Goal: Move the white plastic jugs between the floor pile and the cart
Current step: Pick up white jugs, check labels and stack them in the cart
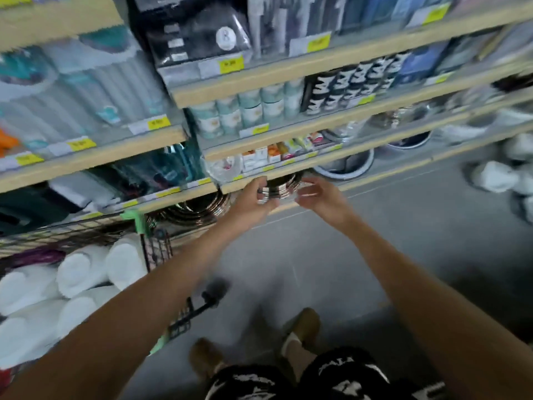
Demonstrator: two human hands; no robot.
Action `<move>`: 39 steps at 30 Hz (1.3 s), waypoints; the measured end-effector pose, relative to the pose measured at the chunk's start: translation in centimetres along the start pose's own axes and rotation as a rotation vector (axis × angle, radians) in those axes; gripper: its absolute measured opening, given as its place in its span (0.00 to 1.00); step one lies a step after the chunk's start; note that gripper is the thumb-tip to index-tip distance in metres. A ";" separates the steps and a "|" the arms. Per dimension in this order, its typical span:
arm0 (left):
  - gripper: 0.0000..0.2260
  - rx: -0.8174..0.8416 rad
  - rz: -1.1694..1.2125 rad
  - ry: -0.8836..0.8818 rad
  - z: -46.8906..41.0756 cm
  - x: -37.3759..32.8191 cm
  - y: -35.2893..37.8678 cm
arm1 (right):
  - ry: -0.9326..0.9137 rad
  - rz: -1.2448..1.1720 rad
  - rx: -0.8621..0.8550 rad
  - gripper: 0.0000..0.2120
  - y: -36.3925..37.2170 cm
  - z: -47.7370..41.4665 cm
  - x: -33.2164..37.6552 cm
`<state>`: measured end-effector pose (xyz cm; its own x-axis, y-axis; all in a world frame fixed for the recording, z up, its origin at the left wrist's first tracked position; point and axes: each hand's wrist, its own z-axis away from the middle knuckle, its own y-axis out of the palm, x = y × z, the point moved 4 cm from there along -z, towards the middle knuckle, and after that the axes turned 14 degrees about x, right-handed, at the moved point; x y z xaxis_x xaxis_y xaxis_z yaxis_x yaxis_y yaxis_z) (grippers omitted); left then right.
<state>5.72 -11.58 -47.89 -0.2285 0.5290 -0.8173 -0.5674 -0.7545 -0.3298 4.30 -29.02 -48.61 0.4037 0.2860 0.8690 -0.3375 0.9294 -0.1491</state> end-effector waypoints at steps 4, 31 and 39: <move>0.24 0.080 0.020 0.029 -5.7 -6.9 6.6 | -0.018 -0.080 -0.129 0.17 -10.0 3.1 -2.3; 0.25 0.661 -0.414 0.216 -40.7 -45.7 49.5 | 0.152 -0.433 -0.740 0.16 -67.3 15.0 -16.1; 0.32 0.759 -0.493 0.233 -48.1 -54.5 61.4 | 0.164 -0.541 -0.809 0.15 -80.6 17.6 -22.1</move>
<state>21.39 -105.47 -46.33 0.2935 0.5683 -0.7687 -0.9418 0.0338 -0.3346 7.63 -114.40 -47.50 0.4658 -0.2527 0.8480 0.5862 0.8060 -0.0818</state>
